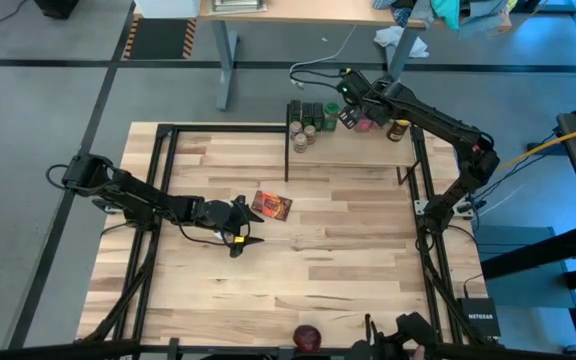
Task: Shelf spices
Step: Put the red seasoning can on the shelf, then put the white seasoning can on the shelf
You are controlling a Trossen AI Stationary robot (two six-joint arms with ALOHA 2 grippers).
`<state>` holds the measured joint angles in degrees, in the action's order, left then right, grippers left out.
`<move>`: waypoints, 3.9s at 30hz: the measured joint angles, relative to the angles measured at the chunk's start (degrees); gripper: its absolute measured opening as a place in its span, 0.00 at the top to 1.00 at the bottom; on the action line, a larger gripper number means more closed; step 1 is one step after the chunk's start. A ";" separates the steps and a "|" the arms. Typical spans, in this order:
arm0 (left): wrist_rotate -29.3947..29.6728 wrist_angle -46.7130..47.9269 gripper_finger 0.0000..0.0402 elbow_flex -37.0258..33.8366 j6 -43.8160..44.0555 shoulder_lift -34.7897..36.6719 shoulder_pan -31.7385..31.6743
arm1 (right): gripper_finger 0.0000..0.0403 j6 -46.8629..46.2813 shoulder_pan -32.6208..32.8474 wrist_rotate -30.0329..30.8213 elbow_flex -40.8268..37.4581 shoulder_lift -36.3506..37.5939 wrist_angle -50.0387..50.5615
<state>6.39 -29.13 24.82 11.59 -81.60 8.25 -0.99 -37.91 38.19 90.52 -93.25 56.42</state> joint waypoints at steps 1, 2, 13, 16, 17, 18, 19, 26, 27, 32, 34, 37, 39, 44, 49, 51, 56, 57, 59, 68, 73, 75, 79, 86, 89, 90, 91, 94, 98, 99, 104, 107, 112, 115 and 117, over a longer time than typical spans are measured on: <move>0.00 0.01 0.28 0.00 0.01 0.00 0.01 | 0.18 0.00 0.00 0.00 0.00 0.04 0.00; 0.00 0.01 0.28 0.00 0.01 0.00 0.02 | 0.18 0.04 0.10 -0.02 0.06 0.09 0.09; 0.00 0.05 0.28 0.00 0.51 0.00 0.00 | 0.18 -1.51 10.70 1.38 2.95 5.96 10.13; 0.00 0.09 0.28 0.00 0.70 0.00 0.07 | 0.18 -4.26 13.95 1.84 2.09 7.03 14.70; 0.00 0.08 0.28 0.00 0.87 0.00 0.07 | 0.18 -5.26 14.70 2.09 1.48 7.06 15.96; 0.00 0.10 0.28 0.00 1.12 0.00 0.11 | 0.18 -6.16 15.18 2.19 0.72 7.04 16.58; 0.00 0.10 0.28 0.00 1.30 0.00 0.20 | 0.18 -6.42 15.26 2.14 -0.24 6.99 17.02; 0.00 0.05 0.28 0.00 0.89 0.00 0.36 | 0.18 -5.86 13.62 6.00 -7.09 6.95 14.90; 0.00 0.05 0.28 0.00 0.40 0.00 0.35 | 0.18 -5.16 13.12 6.28 -7.74 6.95 14.18; 0.00 -0.17 0.28 0.00 -0.03 0.00 0.35 | 0.18 -1.62 10.55 6.41 -9.18 6.91 8.39; 0.00 -0.20 0.28 0.00 -0.01 0.00 0.35 | 0.18 -0.22 9.50 6.43 -9.33 6.91 5.76; 0.00 -0.21 0.28 0.00 0.11 0.00 0.35 | 0.18 0.89 7.82 6.33 -9.38 6.91 4.24; 0.00 -0.23 0.28 0.00 0.23 0.00 0.35 | 0.18 1.29 6.80 6.23 -9.38 6.91 4.54; 0.00 -0.19 0.28 0.00 0.21 0.00 0.35 | 0.18 1.34 4.86 5.99 -9.38 6.91 5.02; 0.00 -0.21 0.28 0.00 0.21 0.00 0.33 | 0.18 1.49 4.87 4.72 -9.38 6.91 4.08; 0.00 -0.21 0.28 0.00 0.22 0.00 0.33 | 0.18 1.51 5.06 4.65 -9.38 6.91 4.07; 0.00 -0.21 0.28 0.00 0.21 0.00 0.33 | 0.18 1.51 5.50 4.00 -9.38 6.91 2.61; 0.00 -0.21 0.28 0.00 0.21 0.00 0.33 | 0.18 1.51 5.85 3.50 -9.38 6.91 2.45; 0.00 -0.21 0.28 0.00 0.16 0.00 0.33 | 0.18 1.55 6.32 2.73 -9.40 6.91 0.99; 0.00 -0.27 0.28 0.00 0.01 0.00 0.33 | 0.18 3.42 6.62 3.25 -9.40 6.91 -5.16; 0.00 0.33 0.28 0.00 -0.39 0.00 0.39 | 0.18 0.65 11.14 1.46 -7.86 6.91 0.73; -0.01 0.30 0.28 0.00 -1.09 0.00 0.39 | 0.18 -1.78 14.87 1.52 -7.57 7.46 3.07; 0.00 0.34 0.28 0.00 0.31 0.00 0.39 | 0.18 -7.02 22.62 1.69 -7.65 8.86 4.44; 0.00 2.67 0.28 0.00 5.35 0.00 1.05 | 0.18 -15.57 33.97 -6.04 -7.72 9.20 5.58; -0.01 3.59 0.28 0.00 7.50 0.00 1.57 | 0.18 -18.34 38.34 -6.64 -8.29 9.20 3.54; -0.02 3.63 0.28 0.00 7.54 0.00 1.62 | 0.18 -18.76 39.69 -6.72 -8.93 9.20 2.12; 0.00 3.69 0.28 0.00 7.24 0.00 1.62 | 0.18 -19.14 41.05 -6.75 -9.68 9.20 0.74; 1.04 4.44 0.28 0.00 7.05 0.00 1.18 | 0.18 -19.58 44.64 -6.73 -13.08 9.20 -5.96; 1.29 6.16 0.28 0.00 7.41 0.01 -0.05 | 0.18 -19.58 48.81 -6.78 -20.83 9.13 -18.35; 1.29 6.97 0.28 0.02 7.50 0.07 -0.53 | 0.18 -19.58 49.85 -6.77 -22.81 9.11 -21.41; 1.44 30.16 0.28 5.67 9.30 5.39 -2.90 | 0.18 -19.56 54.33 -6.81 -31.31 9.11 -33.53; 1.45 44.34 0.28 9.28 11.09 9.07 -3.15 | 0.18 -19.57 55.72 -6.58 -34.27 9.11 -38.34; 0.25 59.06 0.28 11.63 24.03 12.35 -0.72 | 0.18 -19.86 56.05 -5.62 -36.33 9.11 -42.03; 0.82 64.23 0.28 11.36 28.42 12.44 0.99 | 0.18 -19.93 55.93 -4.71 -37.22 9.11 -44.34; 2.50 66.44 0.28 10.37 28.22 12.48 2.20 | 0.18 -19.96 55.93 -4.13 -37.67 8.84 -46.11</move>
<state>8.90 37.30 35.19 39.80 -69.13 10.45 -20.95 18.02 34.06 52.85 -84.41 10.31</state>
